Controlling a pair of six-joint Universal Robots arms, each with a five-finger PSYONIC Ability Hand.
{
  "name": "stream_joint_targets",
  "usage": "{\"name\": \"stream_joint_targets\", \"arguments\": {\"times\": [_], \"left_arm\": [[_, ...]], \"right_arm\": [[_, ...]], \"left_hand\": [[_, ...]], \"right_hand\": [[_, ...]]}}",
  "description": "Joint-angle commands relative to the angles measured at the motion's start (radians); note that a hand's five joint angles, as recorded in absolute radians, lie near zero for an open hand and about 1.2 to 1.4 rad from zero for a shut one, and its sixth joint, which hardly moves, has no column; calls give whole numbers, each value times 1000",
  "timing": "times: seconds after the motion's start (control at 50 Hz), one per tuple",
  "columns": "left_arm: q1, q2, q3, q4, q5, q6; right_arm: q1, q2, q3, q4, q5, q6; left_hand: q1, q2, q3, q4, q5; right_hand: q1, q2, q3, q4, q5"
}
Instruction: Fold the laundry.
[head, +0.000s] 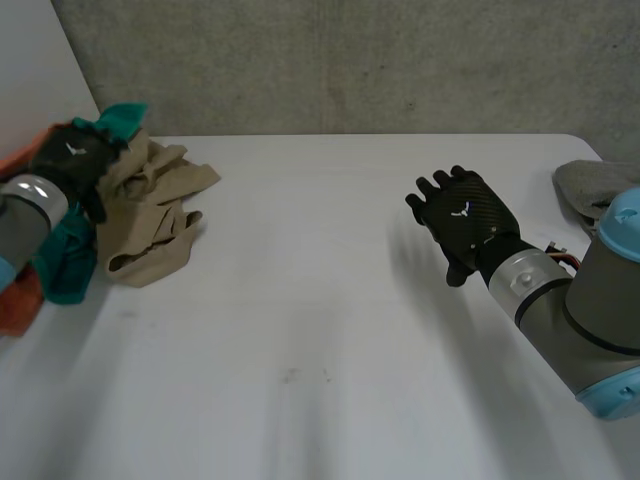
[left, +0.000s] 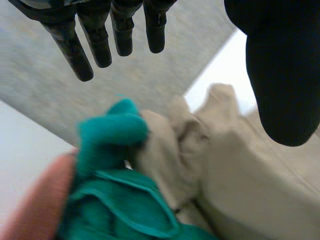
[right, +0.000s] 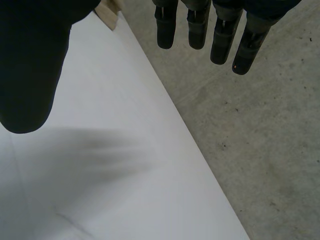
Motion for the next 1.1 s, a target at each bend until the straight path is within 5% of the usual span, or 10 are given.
{"name": "stream_joint_targets", "arguments": {"times": [0.02, 0.18, 0.42, 0.76, 0.84, 0.94, 1.1], "left_arm": [[23, 95, 17, 26, -13, -65], [95, 43, 62, 15, 0, -60], [29, -34, -14, -3, 150, -54], [-55, -299, 132, -2, 4, 227], [-57, -329, 167, -2, -11, 230], [-81, -321, 174, 15, -28, 218], [-196, -173, 126, 173, -241, 103]], "right_arm": [[3, 2, 4, -1, 3, 3], [3, 37, 5, 2, 6, 2], [1, 74, -6, 1, 4, -1], [1, 90, -6, 1, 3, -3], [1, 91, -6, 1, 3, -3], [1, 96, -7, 1, 4, -3], [0, 93, -12, 1, 6, -3]], "left_hand": [[12, 21, 15, 21, 14], [9, 18, 12, 18, 12], [82, 92, 86, 91, 85], [94, 103, 97, 103, 97], [252, 261, 255, 261, 255], [1172, 1181, 1175, 1181, 1175], [1174, 1183, 1177, 1183, 1177]], "right_hand": [[-28, -46, -41, -59, -60], [-28, -46, -41, -59, -60], [-28, -46, -41, -59, -60], [-28, -46, -41, -59, -60], [-28, -46, -41, -59, -60], [-28, -46, -41, -59, -60], [-28, -46, -41, -59, -60]]}}
